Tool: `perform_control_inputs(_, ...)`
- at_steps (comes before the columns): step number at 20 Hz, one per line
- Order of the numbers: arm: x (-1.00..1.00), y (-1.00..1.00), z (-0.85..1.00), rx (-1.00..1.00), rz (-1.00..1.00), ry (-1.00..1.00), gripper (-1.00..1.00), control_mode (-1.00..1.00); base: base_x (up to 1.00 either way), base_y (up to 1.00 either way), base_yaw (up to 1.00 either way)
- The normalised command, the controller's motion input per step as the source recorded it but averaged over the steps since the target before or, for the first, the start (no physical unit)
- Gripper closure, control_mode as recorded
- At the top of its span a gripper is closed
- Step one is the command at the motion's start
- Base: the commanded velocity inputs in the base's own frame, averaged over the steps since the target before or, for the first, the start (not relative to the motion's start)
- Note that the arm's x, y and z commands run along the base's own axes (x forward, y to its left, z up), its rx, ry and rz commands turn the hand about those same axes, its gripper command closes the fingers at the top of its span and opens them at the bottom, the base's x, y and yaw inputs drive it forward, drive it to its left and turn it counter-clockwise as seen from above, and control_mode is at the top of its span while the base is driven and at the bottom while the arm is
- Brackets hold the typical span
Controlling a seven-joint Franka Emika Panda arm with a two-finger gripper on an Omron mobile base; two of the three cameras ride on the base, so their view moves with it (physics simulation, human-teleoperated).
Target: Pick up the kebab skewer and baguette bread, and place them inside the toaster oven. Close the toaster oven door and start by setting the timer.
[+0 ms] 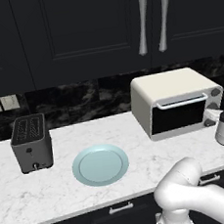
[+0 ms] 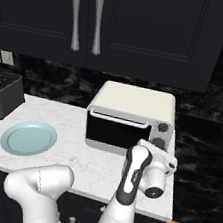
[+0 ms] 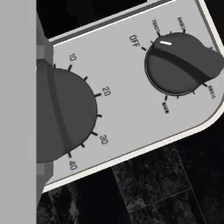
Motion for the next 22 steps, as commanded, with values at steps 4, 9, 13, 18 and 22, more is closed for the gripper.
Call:
perform_control_inputs(4,0.0,0.0,0.0,0.19,-0.05,-0.04,1.0,-1.0,0.0,0.0,0.0)
perform_control_inputs(9,0.0,0.0,0.0,0.19,-0.05,-0.04,1.0,-1.0,0.0,0.0,0.0)
perform_control_inputs(13,0.0,0.0,0.0,0.19,-0.05,-0.01,1.0,-1.0,0.0,0.0,0.0)
perform_control_inputs(18,0.0,0.0,0.0,0.19,-0.05,0.0,1.0,-1.0,0.0,0.0,0.0)
perform_control_inputs(22,0.0,0.0,0.0,0.18,-0.03,0.0,1.0,-1.0,0.0,0.0,0.0)
